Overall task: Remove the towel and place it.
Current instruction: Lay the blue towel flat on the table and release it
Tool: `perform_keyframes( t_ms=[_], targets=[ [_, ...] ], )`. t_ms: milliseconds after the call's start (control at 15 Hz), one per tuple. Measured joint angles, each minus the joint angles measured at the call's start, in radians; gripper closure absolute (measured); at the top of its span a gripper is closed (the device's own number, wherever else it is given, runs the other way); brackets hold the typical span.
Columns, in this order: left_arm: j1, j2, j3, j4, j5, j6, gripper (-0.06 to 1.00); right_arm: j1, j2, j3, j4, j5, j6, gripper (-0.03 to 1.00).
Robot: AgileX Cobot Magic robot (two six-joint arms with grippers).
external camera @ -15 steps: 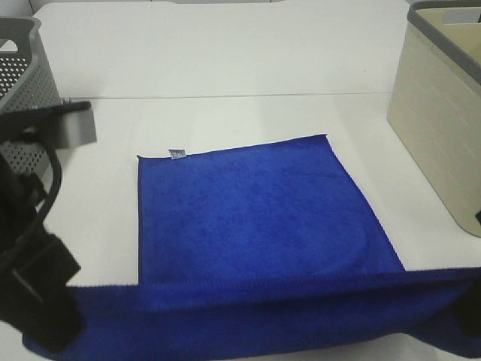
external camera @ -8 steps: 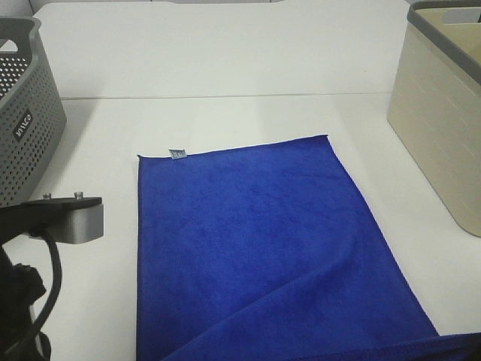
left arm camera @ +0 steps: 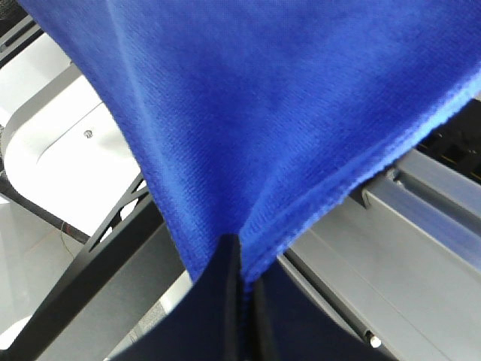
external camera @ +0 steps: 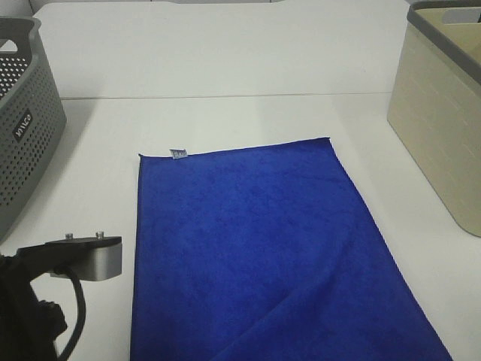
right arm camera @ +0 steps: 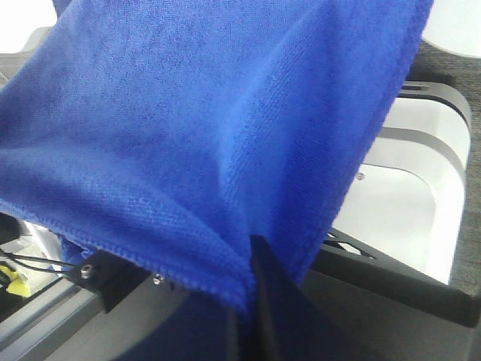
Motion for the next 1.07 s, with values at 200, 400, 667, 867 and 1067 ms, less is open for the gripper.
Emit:
perform_keyframes(
  t_ms=[200,400,667,867,1067],
  targets=[
    [0.0,0.102,0.0,-0.024,-0.034,0.01,0.94,0.0,0.0,0.023,-0.049,-0.001,0.011,0.95],
    [0.0,0.149,0.0,-0.026,-0.073,0.013,0.94,0.0,0.019,0.025,-0.056,-0.001,0.02,0.95],
    [-0.003,0.157,0.0,-0.028,-0.076,0.013,0.94,0.0,0.061,0.025,-0.058,-0.001,0.024,0.95],
    [-0.003,0.157,0.0,-0.027,-0.076,0.013,0.94,0.0,0.084,0.025,-0.058,-0.001,0.024,0.95],
    [-0.003,0.157,0.0,-0.02,-0.073,0.013,0.94,0.0,0.084,0.025,-0.056,-0.001,0.024,0.89]
  ],
)
